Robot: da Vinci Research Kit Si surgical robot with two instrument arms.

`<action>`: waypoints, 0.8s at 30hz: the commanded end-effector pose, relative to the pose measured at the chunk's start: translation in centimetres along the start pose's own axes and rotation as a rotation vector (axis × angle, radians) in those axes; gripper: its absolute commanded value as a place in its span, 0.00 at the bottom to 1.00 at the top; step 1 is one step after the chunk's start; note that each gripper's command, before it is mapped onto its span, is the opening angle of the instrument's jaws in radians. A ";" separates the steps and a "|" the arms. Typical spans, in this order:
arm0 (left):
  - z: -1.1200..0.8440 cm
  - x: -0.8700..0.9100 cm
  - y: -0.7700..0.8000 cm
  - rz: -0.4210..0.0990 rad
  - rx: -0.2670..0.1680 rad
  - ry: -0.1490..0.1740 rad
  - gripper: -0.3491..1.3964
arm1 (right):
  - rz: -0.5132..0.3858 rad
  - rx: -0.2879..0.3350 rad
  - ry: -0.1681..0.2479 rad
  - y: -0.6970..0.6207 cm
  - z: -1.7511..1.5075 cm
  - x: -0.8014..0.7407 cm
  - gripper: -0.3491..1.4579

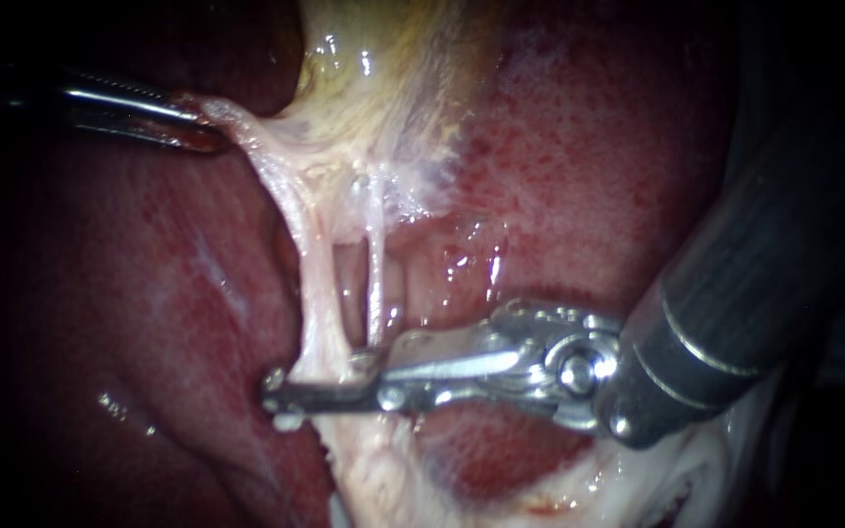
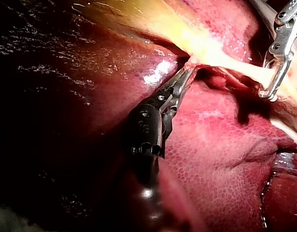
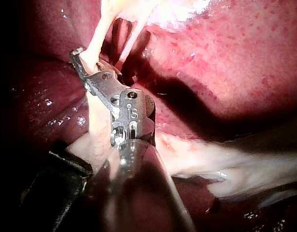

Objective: Going back second clip left tube

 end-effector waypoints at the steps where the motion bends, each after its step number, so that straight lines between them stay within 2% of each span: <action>1: 0.00 0.00 0.00 0.000 0.000 0.000 0.00 | -0.041 -0.001 0.000 0.05 0.02 -0.03 0.35; 4: -0.01 0.00 0.00 0.000 0.000 0.000 0.00 | -0.110 -0.011 0.002 0.17 0.07 -0.07 0.43; 10: -0.02 -0.01 0.00 0.001 -0.001 0.000 0.00 | -0.232 -0.048 0.016 0.36 -0.03 -0.15 0.46; 13: -0.02 -0.01 0.00 0.001 -0.001 0.000 0.00 | -0.294 -0.082 0.029 0.38 -0.15 -0.16 0.47; 24: -0.04 -0.02 0.00 0.001 0.000 0.000 0.00 | -0.461 -0.102 0.029 0.28 -0.79 -0.16 0.47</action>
